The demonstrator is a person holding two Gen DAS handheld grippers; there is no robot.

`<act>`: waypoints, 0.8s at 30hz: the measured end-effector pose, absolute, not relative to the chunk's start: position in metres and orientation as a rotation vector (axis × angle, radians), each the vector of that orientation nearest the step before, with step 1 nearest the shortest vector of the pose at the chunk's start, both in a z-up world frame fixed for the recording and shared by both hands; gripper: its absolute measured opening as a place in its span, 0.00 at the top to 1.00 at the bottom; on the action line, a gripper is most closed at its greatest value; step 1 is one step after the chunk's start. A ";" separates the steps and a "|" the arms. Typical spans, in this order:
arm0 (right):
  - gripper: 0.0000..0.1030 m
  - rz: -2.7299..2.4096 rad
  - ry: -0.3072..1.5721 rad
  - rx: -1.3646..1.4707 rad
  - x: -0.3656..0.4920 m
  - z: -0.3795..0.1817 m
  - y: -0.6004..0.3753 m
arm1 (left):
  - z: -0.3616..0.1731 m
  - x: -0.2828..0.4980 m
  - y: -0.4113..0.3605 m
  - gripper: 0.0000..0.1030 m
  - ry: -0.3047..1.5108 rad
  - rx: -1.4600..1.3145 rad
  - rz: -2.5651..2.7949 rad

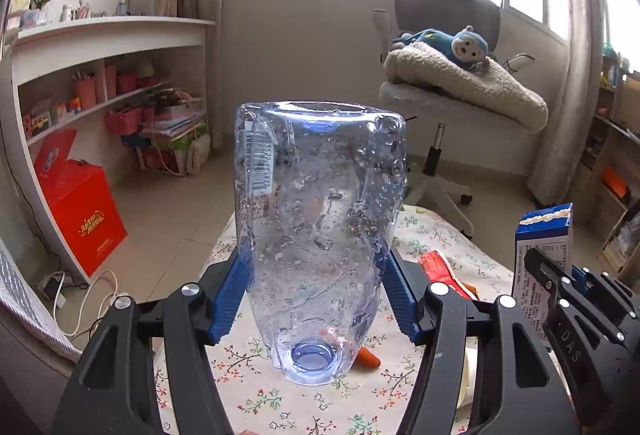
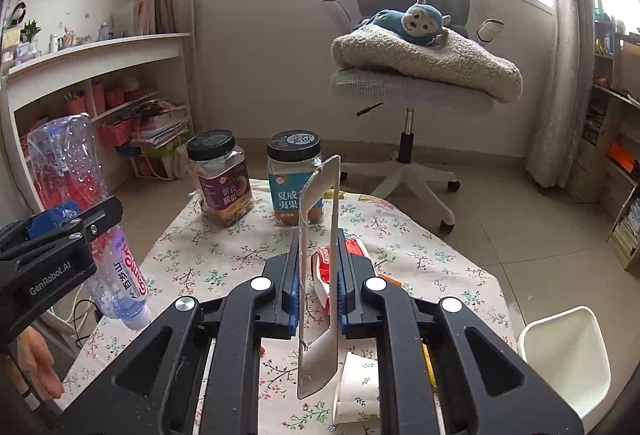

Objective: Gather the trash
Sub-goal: 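Carry the paper strip to the bin and open the right gripper while the left carries the bottle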

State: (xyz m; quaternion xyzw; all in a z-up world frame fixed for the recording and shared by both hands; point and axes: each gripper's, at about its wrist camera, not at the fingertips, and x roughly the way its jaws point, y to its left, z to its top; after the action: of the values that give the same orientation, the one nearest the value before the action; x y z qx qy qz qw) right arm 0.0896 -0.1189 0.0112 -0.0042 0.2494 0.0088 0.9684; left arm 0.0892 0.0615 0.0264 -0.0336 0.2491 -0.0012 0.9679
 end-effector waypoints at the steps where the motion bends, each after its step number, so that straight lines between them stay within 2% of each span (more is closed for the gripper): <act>1: 0.88 0.014 0.503 -0.004 0.089 0.012 -0.121 | 0.029 0.088 0.058 0.40 0.491 -0.067 -0.006; 24: 0.87 -0.120 0.454 0.050 0.058 0.031 -0.195 | 0.038 0.079 -0.031 0.40 0.481 -0.032 -0.158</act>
State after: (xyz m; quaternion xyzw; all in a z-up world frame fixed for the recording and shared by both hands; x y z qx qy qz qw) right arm 0.0580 -0.1951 0.0314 0.0250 0.2250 -0.0596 0.9722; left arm 0.0793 -0.0307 0.0376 -0.0158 0.2380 -0.0779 0.9680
